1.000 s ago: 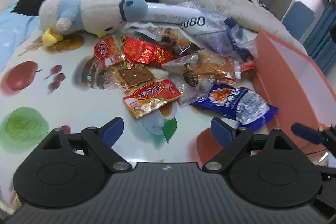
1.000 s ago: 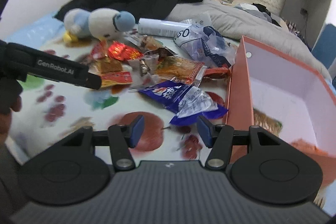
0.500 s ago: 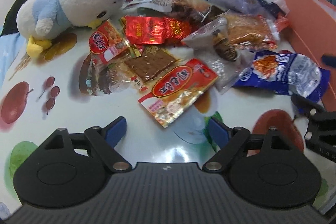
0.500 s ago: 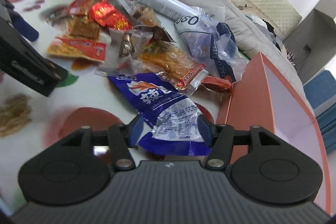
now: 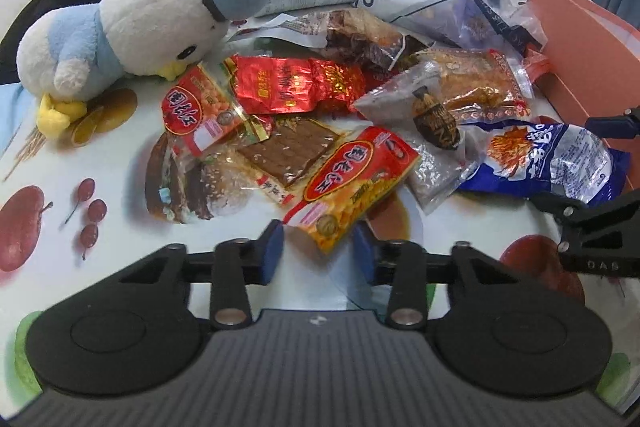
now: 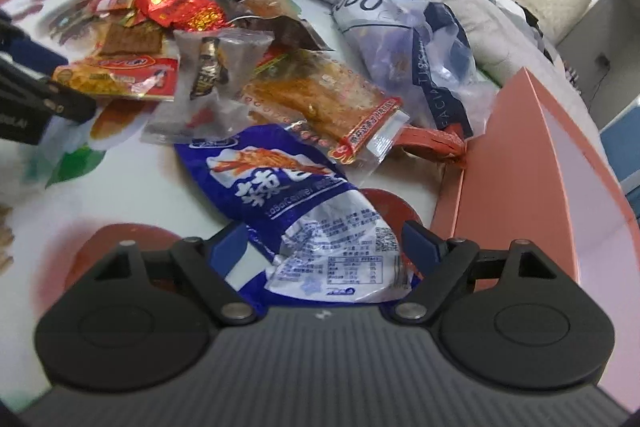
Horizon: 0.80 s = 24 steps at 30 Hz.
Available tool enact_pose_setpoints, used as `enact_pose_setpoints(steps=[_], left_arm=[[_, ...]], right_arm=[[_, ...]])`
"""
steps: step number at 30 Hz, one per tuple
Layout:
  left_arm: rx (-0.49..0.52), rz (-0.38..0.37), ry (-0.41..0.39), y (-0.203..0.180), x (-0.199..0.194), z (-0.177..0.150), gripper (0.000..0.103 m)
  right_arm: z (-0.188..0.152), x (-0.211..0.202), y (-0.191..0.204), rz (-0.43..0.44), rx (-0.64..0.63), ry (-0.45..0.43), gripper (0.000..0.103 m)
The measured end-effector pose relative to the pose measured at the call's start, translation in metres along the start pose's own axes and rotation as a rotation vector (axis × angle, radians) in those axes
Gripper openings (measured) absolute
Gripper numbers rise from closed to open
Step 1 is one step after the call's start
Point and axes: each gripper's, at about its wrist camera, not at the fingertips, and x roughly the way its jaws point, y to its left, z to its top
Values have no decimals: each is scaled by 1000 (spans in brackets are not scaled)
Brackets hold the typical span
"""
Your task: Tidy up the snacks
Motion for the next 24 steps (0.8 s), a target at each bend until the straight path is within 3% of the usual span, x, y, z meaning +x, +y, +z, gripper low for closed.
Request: enact_pose_setpoints(steps=[2,4,7,12,16,20,21,23,24], left_arm=[[-2,-7,-3,3,-1,-1,27],[-13,-23,-3,6,-2,-1,10],[-20,-32,-13,7,-6,-3,4],[-106,-92,-38,13,-16,-7,4],[-250,-156,-51,26,-23,-12,4],[-464,-233,-43,49,-25,-21,5],[-513,-260,-37,54,-25,-24,12],[-590,-299,-18,62,-23,-28,43],[-630,-307,-31,65,-24,-30,65]], right_arm=[[-1,1,0,-12,-17,-9,76],[-1,2,-1,-2,-10,-10,76],[-2,-1,-2,-20,-30,-22,60],[-5,-15,0,-25,-41,-48,44],[-8,-25,-2,-8,-16,-58,38],[-12,-35,-1,6,-2,-67,33],[-13,-37,-1,11,6,-67,32],[-16,-41,-2,19,24,-67,32],[-17,-43,-3,25,31,-66,32]])
